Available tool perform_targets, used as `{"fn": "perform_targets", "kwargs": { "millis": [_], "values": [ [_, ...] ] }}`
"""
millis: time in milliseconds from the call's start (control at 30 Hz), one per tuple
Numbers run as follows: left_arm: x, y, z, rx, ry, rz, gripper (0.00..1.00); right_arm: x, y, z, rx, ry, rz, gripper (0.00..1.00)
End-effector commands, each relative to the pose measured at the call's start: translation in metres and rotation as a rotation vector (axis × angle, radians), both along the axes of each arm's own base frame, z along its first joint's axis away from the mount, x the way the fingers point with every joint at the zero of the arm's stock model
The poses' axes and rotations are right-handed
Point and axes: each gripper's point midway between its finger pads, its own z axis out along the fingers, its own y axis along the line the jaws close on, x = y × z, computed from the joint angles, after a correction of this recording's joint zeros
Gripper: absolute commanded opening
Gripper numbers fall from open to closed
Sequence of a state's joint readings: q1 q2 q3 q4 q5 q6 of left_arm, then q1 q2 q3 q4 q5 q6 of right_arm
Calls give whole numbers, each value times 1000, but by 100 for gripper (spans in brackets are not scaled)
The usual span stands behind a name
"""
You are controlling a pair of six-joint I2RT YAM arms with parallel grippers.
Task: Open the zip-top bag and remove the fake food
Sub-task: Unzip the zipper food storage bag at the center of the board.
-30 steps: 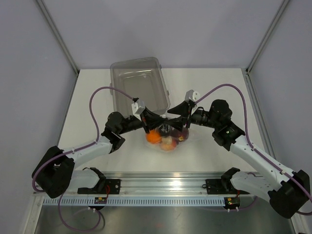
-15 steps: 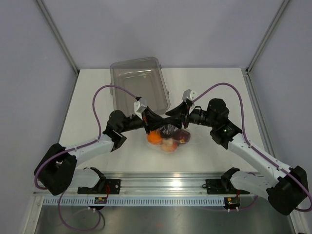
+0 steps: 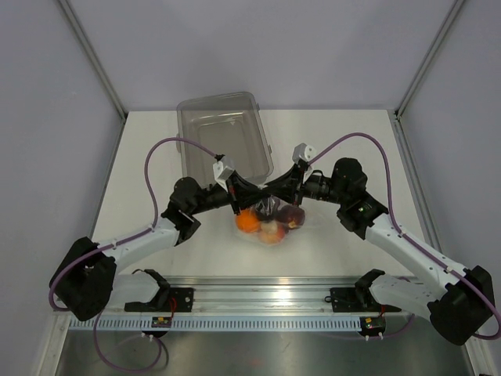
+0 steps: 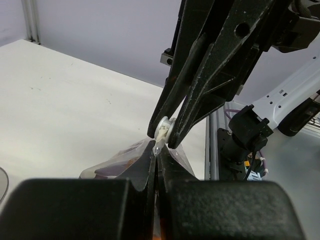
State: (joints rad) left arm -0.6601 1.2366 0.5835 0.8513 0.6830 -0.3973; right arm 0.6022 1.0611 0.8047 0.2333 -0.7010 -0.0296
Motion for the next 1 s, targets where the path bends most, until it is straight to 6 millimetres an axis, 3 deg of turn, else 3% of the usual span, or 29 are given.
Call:
{"fn": "perform_targets", "kwargs": {
  "millis": [0, 200, 433, 700, 967],
  "values": [
    [12, 10, 42, -82, -93, 102, 0, 0, 2, 18, 19, -37, 12, 3],
    [30, 22, 40, -77, -33, 221, 0, 3, 3, 12, 7, -28, 2, 2],
    [35, 38, 41, -104, 3, 301, 0, 7, 0, 4, -8, -28, -25, 2],
    [54, 69, 32, -133, 84, 444, 0, 15, 1, -13, -39, -1, -47, 1],
    [52, 92, 43, -190, 93, 485, 0, 23, 7, -29, -70, 33, -43, 0]
  ]
}}
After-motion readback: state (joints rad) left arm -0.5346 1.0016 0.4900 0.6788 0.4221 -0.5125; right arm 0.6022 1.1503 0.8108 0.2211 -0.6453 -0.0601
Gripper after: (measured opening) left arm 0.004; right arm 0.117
